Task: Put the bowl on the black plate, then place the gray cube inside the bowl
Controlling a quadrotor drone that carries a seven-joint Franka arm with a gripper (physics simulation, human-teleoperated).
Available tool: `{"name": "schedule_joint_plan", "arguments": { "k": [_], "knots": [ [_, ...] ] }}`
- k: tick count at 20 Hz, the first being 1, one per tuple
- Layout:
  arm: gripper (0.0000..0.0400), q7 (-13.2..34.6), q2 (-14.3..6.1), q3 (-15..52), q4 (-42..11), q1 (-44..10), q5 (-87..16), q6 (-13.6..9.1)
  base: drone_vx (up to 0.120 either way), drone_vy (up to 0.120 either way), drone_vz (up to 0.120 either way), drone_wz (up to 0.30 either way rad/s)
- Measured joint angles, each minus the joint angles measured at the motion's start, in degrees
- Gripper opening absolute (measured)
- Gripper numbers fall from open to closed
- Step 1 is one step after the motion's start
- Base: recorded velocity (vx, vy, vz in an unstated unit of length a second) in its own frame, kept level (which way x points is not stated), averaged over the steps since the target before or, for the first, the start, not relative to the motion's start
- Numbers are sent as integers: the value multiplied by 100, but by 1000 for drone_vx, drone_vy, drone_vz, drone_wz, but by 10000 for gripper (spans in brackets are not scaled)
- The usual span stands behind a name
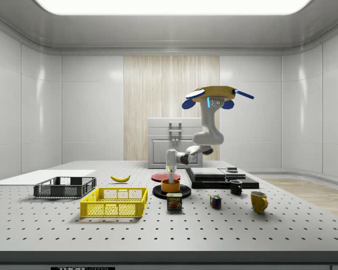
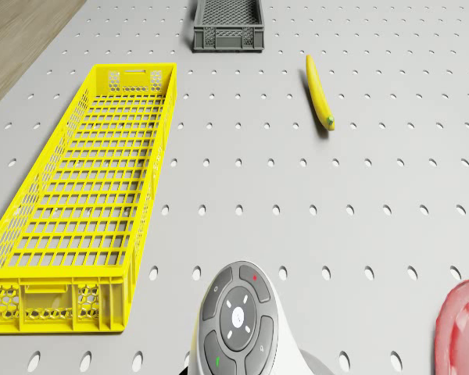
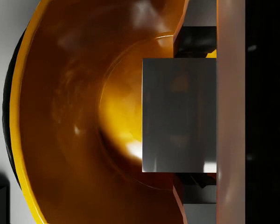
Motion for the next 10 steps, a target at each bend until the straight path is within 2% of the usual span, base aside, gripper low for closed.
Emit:
{"name": "schedule_joint_plan", "arguments": {
  "k": [4,10],
  "knots": [
    [380,-16,14,137,-95,69,116,-109,0,0,0,0],
    [395,-28,24,399,-253,166,349,-281,0,0,0,0]
  ]
}}
